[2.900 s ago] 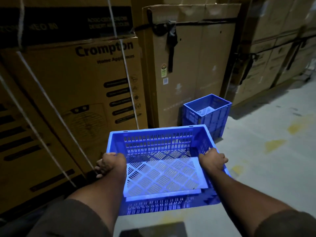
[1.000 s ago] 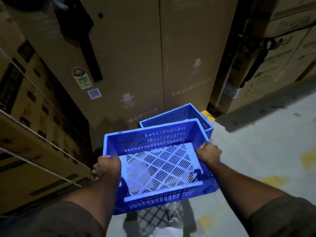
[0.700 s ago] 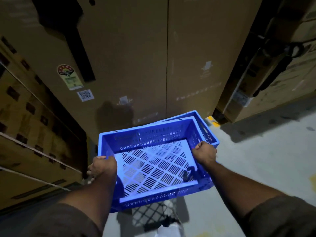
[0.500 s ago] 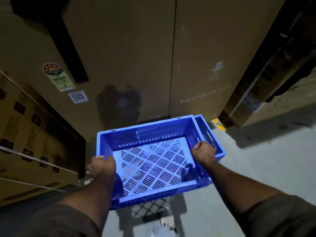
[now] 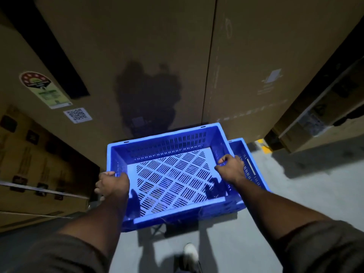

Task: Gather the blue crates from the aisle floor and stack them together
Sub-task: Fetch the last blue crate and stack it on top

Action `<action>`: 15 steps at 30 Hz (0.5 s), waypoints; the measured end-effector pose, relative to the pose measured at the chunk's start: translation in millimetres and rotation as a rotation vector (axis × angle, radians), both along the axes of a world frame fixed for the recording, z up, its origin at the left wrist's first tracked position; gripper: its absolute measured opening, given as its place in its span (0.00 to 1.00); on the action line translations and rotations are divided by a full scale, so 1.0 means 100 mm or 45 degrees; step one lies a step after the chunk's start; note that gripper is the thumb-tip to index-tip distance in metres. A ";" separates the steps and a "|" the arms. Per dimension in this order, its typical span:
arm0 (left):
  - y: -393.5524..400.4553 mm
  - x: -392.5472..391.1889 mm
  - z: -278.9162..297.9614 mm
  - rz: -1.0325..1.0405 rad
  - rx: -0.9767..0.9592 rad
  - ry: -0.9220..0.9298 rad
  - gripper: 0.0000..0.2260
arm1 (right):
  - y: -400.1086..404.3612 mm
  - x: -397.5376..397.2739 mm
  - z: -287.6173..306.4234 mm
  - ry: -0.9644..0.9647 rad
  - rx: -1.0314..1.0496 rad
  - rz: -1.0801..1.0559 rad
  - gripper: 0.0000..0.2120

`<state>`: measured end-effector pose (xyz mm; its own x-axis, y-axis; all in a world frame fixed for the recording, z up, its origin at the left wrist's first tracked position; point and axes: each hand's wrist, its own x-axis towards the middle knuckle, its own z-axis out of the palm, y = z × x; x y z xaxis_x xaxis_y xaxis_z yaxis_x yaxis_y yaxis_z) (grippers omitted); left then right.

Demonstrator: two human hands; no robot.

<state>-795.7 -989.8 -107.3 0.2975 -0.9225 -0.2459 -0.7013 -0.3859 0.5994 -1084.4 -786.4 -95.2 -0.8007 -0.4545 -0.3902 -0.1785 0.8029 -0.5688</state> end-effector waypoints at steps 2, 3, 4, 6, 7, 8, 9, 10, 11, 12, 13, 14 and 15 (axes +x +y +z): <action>-0.04 -0.06 0.01 -0.016 0.012 -0.039 0.13 | -0.03 -0.03 -0.04 -0.001 0.037 0.025 0.09; -0.04 -0.08 0.00 -0.035 0.026 -0.078 0.12 | -0.04 -0.03 -0.06 0.014 0.072 0.052 0.10; -0.02 -0.08 -0.02 -0.069 0.042 -0.125 0.11 | -0.04 -0.02 -0.07 0.038 0.118 0.088 0.12; 0.07 -0.08 -0.10 -0.177 0.051 -0.220 0.12 | -0.03 0.07 -0.11 0.139 0.235 0.181 0.20; 0.13 -0.09 -0.14 -0.223 0.047 -0.254 0.13 | -0.01 0.15 -0.13 0.225 0.277 0.223 0.24; 0.19 -0.11 -0.17 -0.256 0.044 -0.280 0.15 | 0.01 0.26 -0.15 0.313 0.288 0.263 0.27; 0.24 -0.14 -0.18 -0.283 0.039 -0.303 0.16 | 0.03 0.39 -0.17 0.383 0.261 0.314 0.28; 0.28 -0.17 -0.17 -0.308 0.039 -0.323 0.16 | 0.06 0.56 -0.18 0.396 0.208 0.387 0.28; 0.31 -0.19 -0.16 -0.332 0.045 -0.337 0.17 | 0.10 0.74 -0.22 0.363 0.154 0.498 0.27; 0.33 -0.19 -0.14 -0.354 0.057 -0.347 0.16 | 0.15 0.93 -0.25 0.324 0.137 0.635 0.25; 0.36 -0.19 -0.13 -0.376 0.074 -0.356 0.17 | 0.21 1.10 -0.30 0.332 0.153 0.770 0.23; 0.39 -0.19 -0.13 -0.392 0.087 -0.365 0.17 | 0.28 1.23 -0.35 0.394 0.164 0.857 0.23; 0.43 -0.19 -0.13 -0.408 0.085 -0.378 0.18 | 0.32 1.30 -0.38 0.477 0.160 0.896 0.24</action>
<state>-814.6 -946.9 -120.0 0.0659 -0.9647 -0.2551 -0.9298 -0.1521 0.3351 -954.5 -754.3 -133.6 -0.4310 -0.8715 -0.2341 -0.8269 0.4853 -0.2842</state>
